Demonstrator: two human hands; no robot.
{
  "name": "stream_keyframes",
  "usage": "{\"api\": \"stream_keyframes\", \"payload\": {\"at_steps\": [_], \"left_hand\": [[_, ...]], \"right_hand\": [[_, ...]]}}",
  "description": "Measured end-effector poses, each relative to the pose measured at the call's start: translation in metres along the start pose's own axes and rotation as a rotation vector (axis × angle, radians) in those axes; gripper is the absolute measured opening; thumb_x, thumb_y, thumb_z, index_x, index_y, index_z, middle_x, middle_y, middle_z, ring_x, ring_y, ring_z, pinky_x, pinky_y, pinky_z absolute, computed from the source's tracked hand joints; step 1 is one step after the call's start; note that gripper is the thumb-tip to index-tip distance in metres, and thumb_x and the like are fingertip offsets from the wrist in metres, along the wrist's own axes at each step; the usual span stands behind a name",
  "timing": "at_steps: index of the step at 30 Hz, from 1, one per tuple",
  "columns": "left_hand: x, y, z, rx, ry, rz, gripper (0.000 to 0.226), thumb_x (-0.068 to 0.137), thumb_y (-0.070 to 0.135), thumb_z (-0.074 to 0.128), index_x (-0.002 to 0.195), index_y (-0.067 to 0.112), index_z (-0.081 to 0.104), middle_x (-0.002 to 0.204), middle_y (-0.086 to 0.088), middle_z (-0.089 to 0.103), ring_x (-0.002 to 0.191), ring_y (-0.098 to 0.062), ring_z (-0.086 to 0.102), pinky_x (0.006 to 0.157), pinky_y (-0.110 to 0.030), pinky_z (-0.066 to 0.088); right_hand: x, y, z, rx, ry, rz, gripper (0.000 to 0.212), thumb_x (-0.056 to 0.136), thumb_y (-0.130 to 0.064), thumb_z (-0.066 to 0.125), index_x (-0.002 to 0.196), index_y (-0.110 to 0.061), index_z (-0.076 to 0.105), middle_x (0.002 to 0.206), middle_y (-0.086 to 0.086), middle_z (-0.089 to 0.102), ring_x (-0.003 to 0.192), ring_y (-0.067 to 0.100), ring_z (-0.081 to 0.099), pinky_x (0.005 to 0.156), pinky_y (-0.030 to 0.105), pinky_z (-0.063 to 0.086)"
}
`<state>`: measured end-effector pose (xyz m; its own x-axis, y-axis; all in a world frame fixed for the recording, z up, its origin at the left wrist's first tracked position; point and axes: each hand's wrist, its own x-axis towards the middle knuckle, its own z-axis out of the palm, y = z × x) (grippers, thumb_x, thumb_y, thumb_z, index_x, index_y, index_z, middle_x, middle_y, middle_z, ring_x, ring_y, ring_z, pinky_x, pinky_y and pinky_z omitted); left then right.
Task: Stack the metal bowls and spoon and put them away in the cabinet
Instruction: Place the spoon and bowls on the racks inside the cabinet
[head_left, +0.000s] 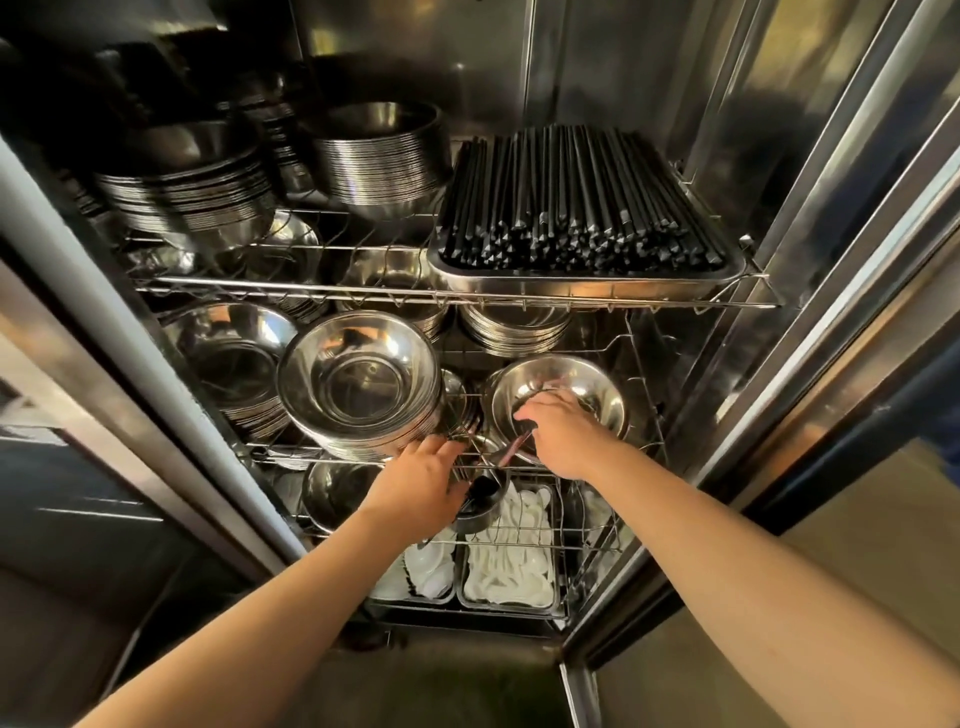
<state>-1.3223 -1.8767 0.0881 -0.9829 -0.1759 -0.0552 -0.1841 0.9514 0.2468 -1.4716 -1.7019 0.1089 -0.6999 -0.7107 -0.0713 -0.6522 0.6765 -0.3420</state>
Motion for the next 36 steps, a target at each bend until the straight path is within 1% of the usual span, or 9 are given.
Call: {"api": "stream_keyframes", "payload": {"at_steps": [4,9,13,18,23,26,28,31,36], "left_hand": [[-0.012,-0.004,0.008,0.236,-0.023,-0.039,0.060,0.096,0.049,0.049,0.149,0.022,0.038,0.144,-0.007,0.052,0.134,-0.030,0.047,0.113,-0.046,0.038],[-0.020,-0.002,0.016,0.301,-0.035,-0.073,0.073,0.095,0.051,0.051,0.156,0.023,0.023,0.150,-0.009,0.045,0.141,-0.035,0.036,0.117,-0.049,0.033],[-0.023,0.001,0.019,0.313,-0.048,-0.084,0.080,0.094,0.049,0.053,0.158,0.021,0.015,0.155,-0.011,0.036,0.145,-0.034,0.029,0.118,-0.050,0.030],[-0.028,0.004,0.023,0.242,-0.047,-0.115,0.083,0.094,0.036,0.056,0.160,0.023,0.008,0.161,-0.009,0.027,0.152,-0.031,0.015,0.120,-0.051,0.027],[-0.029,0.006,0.024,0.193,-0.016,-0.140,0.084,0.089,0.028,0.059,0.159,0.027,0.012,0.158,-0.008,0.029,0.149,-0.029,0.020,0.114,-0.050,0.038],[-0.029,0.005,0.023,0.196,-0.026,-0.139,0.083,0.089,0.026,0.057,0.159,0.027,0.012,0.159,-0.009,0.029,0.149,-0.029,0.021,0.112,-0.050,0.040],[-0.029,0.005,0.023,0.178,-0.030,-0.147,0.081,0.089,0.025,0.054,0.159,0.027,0.013,0.159,-0.009,0.029,0.149,-0.029,0.022,0.113,-0.050,0.040],[-0.029,0.006,0.022,0.171,-0.041,-0.158,0.079,0.090,0.025,0.054,0.158,0.028,0.015,0.158,-0.009,0.031,0.149,-0.029,0.023,0.112,-0.051,0.041],[-0.029,0.007,0.019,0.188,-0.062,-0.162,0.084,0.089,0.028,0.065,0.157,0.027,0.017,0.158,-0.011,0.032,0.149,-0.031,0.024,0.107,-0.052,0.046]], "right_hand": [[0.000,0.000,-0.002,-0.119,-0.031,-0.008,0.029,0.096,-0.017,0.053,0.121,-0.023,0.065,0.128,0.001,0.053,0.128,0.024,0.035,0.109,0.046,0.036],[-0.005,-0.002,-0.005,-0.183,0.002,-0.049,0.020,0.093,-0.010,0.058,0.101,-0.026,0.065,0.103,-0.003,0.053,0.111,0.020,0.044,0.092,0.042,0.048],[-0.010,-0.005,-0.006,-0.215,0.074,-0.106,0.018,0.092,-0.007,0.060,0.096,-0.025,0.063,0.096,-0.003,0.054,0.106,0.020,0.048,0.085,0.039,0.051],[-0.033,-0.010,-0.008,-0.117,0.333,-0.172,0.013,0.095,-0.014,0.059,0.103,-0.019,0.067,0.109,-0.002,0.056,0.103,0.018,0.051,0.077,0.031,0.047],[-0.065,-0.038,-0.010,0.143,0.610,-0.291,0.017,0.098,-0.015,0.059,0.111,-0.010,0.069,0.102,0.001,0.059,0.090,0.018,0.058,0.068,0.036,0.056],[-0.086,-0.048,-0.007,0.267,0.692,-0.394,0.016,0.096,-0.009,0.063,0.110,-0.005,0.069,0.101,0.005,0.066,0.089,0.019,0.063,0.077,0.032,0.056],[-0.099,-0.049,0.002,0.352,0.687,-0.429,0.015,0.093,-0.004,0.065,0.107,-0.004,0.069,0.098,0.007,0.069,0.089,0.019,0.065,0.080,0.032,0.055],[-0.112,-0.045,0.022,0.495,0.571,-0.383,0.010,0.091,-0.003,0.065,0.099,-0.007,0.070,0.096,0.003,0.069,0.087,0.015,0.066,0.079,0.034,0.055],[-0.112,-0.031,0.064,0.571,0.361,-0.212,0.014,0.098,-0.016,0.058,0.105,-0.017,0.070,0.106,-0.005,0.068,0.095,0.009,0.066,0.086,0.033,0.055]]}}
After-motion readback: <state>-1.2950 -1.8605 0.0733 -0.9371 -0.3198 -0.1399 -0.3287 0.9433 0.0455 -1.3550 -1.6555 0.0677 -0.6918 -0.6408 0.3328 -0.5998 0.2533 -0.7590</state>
